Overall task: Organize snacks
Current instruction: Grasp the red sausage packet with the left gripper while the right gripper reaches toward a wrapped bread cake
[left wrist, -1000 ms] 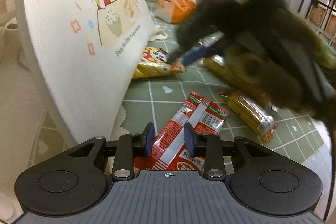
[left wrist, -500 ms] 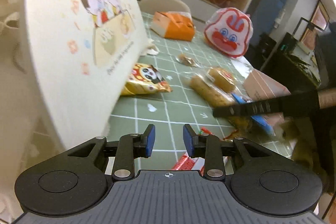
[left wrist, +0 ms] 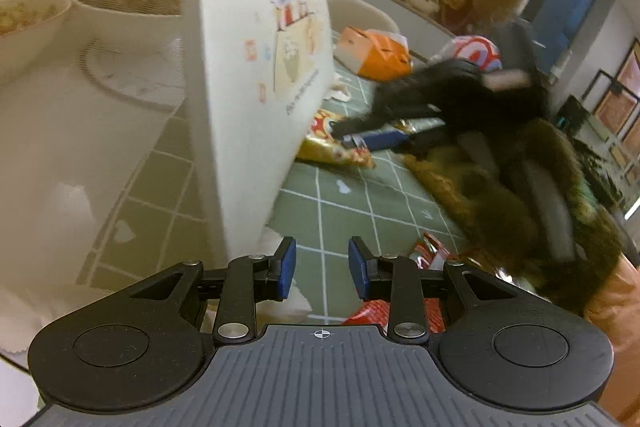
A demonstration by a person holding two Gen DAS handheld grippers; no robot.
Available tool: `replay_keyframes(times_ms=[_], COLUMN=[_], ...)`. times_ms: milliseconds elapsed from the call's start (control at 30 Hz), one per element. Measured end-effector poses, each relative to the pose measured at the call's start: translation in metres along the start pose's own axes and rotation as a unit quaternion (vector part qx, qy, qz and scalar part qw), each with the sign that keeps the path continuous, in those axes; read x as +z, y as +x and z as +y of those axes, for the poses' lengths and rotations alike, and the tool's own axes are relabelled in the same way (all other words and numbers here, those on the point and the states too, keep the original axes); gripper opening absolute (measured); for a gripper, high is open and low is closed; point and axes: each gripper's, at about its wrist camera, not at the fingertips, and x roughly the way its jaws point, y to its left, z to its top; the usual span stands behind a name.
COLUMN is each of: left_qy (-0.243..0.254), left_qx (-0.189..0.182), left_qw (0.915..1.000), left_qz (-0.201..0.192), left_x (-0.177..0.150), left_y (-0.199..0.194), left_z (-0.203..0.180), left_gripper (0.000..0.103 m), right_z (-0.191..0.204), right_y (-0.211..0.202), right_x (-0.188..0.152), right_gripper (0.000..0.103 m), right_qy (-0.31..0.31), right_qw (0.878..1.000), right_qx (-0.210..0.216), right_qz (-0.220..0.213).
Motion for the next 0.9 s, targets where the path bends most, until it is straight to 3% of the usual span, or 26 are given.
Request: replay_keyframes(times_ms=[33,200,467,567,633,700,800,900], left_qy=[-0.001,-0.013,-0.005,-0.012,-0.003,0.018,0.019,0.043], left_qx=[-0.002,-0.009,0.006,0.033,0.025,0.022,0.039,0.021], left_qw=[1.0,0.9998,0.9999,0.9992,0.9997,0.9995,0.9989,0.9988], left_qz=[-0.002,-0.009,0.008,0.021,0.006,-0.01,-0.017,-0.007], left_x=[0.001,0.005,0.025,0.031,0.031,0.028,0.018,0.007], left_y=[0.001,0.003,0.034,0.042,0.035,0.027,0.017,0.013], left_z=[0.001,0.002,-0.018,-0.03,-0.037,-0.043,-0.045,-0.05], left_gripper=[0.033,0.033,0.034,0.038,0.039,0.035,0.035,0.035], right_z=[0.004,0.012,-0.01,-0.007,0.006,0.019,0.034,0.037], right_y=[-0.007,-0.045,-0.103,-0.125,-0.137,-0.142,-0.144,-0.139], right_x=[-0.006,-0.055,-0.123,-0.147,-0.164,-0.182,-0.201,-0.211], right_gripper=[0.018,0.007,0.008,0.02,0.044,0.054,0.057,0.059], right_qy=[-0.014,-0.059,-0.05,-0.065,-0.102,-0.147,-0.187,-0.196], right_qw=[1.0,0.997,0.997,0.996,0.99,0.982,0.976,0.977], right_qx=[0.001,-0.033,-0.04,-0.059,-0.089,-0.101,-0.082,-0.06], right_qz=[0.008,0.032,0.031,0.003,-0.037,-0.065,-0.076,-0.061])
